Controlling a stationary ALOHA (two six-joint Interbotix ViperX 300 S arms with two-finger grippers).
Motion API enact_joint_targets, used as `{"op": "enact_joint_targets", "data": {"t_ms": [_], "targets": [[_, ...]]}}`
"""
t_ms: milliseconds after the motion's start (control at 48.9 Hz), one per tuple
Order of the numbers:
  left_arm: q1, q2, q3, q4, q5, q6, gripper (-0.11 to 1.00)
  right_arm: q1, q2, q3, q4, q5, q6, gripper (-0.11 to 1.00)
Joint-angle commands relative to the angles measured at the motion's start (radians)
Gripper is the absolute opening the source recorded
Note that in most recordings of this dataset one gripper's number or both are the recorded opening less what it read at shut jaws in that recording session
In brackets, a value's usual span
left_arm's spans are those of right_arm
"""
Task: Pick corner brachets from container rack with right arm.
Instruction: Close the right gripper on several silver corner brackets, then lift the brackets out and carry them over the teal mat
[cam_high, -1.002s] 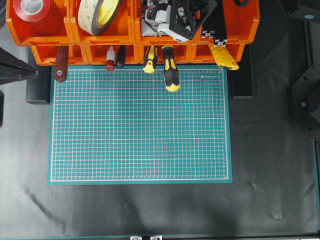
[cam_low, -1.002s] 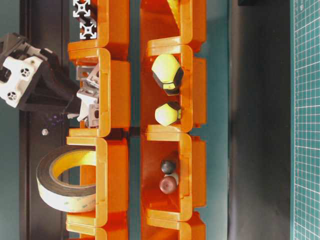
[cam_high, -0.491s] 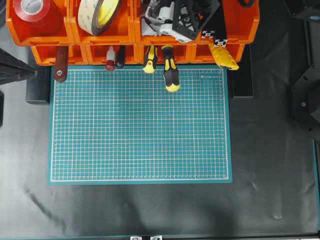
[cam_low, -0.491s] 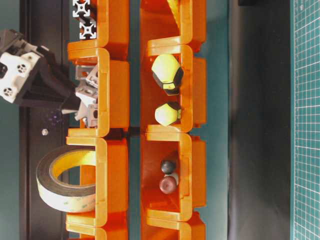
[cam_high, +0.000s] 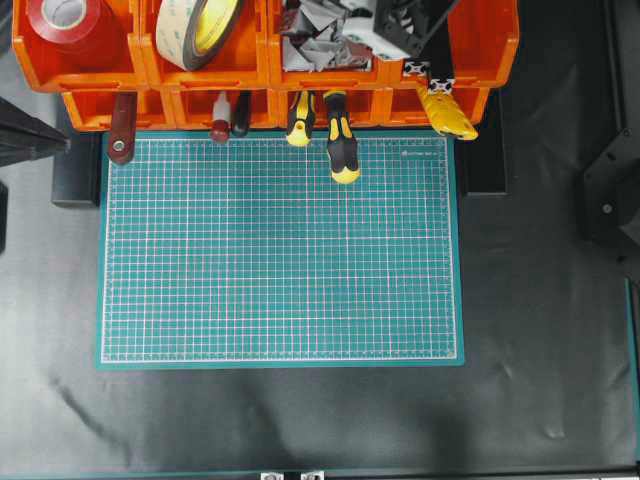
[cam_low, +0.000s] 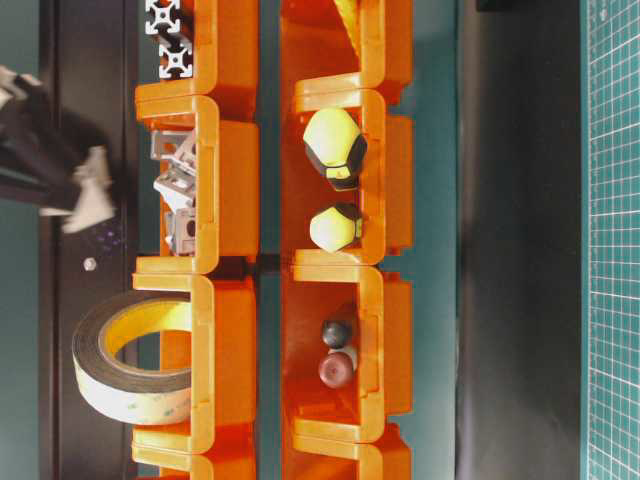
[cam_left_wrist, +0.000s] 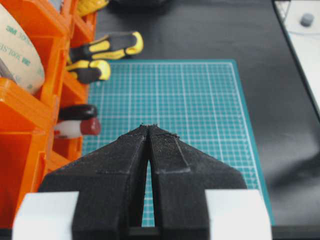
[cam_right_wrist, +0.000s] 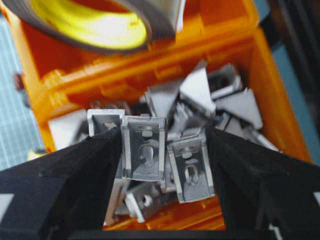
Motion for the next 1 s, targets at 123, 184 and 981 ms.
{"op": "enact_joint_targets", "data": {"t_ms": [123, 184, 981], "targets": [[0.002, 0.003, -0.014, 0.003, -0.009, 0.000, 0.00, 0.015, -0.034, -0.043, -0.008, -0.015, 0.000, 0.54], [0.002, 0.003, -0.014, 0.003, -0.009, 0.002, 0.00, 0.021, -0.034, -0.040, -0.008, -0.018, -0.002, 0.54], [-0.012, -0.034, -0.015, 0.003, -0.006, -0.003, 0.00, 0.439, -0.287, 0.377, -0.008, -0.247, -0.011, 0.54]]}}
